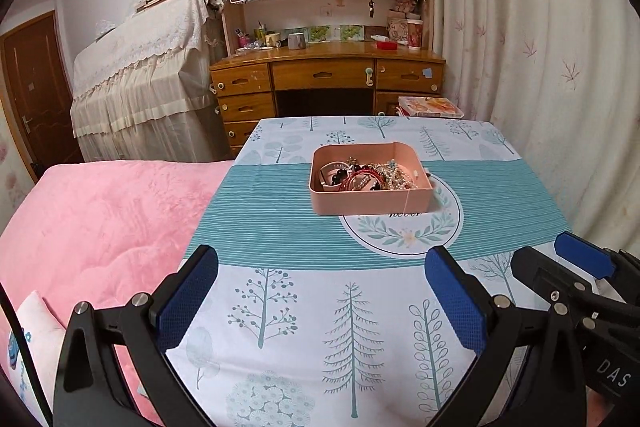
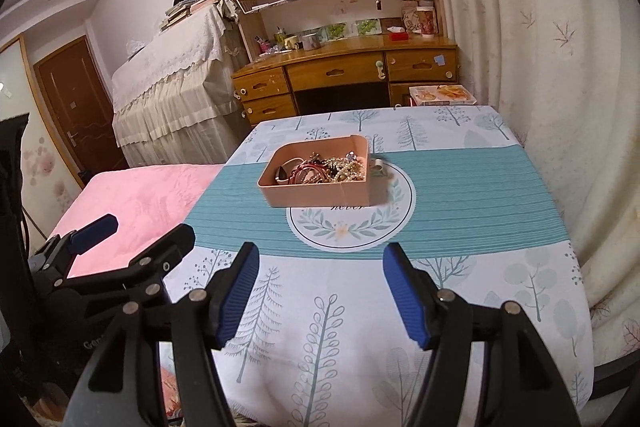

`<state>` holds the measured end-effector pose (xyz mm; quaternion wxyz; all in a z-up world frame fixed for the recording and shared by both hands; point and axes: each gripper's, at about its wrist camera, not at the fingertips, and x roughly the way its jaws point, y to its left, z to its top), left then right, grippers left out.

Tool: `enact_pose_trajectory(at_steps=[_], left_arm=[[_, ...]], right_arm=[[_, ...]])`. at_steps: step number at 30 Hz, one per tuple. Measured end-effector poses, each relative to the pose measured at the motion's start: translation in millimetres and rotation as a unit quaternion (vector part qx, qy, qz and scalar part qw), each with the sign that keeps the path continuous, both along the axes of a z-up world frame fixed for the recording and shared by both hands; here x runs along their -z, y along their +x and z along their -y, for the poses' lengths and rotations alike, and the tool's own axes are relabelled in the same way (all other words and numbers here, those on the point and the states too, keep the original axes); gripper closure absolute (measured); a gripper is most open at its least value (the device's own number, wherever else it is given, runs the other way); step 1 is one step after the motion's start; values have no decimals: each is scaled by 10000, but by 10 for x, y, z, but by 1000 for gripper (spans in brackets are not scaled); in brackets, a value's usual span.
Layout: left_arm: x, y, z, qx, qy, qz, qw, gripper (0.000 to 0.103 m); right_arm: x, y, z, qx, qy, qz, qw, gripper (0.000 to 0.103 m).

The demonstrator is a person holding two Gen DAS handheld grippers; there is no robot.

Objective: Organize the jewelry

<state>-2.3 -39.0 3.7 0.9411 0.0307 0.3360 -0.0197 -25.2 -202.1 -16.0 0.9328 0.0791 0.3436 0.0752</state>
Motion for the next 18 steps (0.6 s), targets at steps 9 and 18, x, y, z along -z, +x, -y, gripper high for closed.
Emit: enact_pose_trajectory(at_steps=[9,18], left_arm=[[0,37,5,-22,-56,-83,9999,1],[19,62,7,-10,-71,-114,9999,1]], right_arm=[[4,-10,-3,1,4,12,10000,38],[1,-6,-3,-3,15,-1,10000,38]])
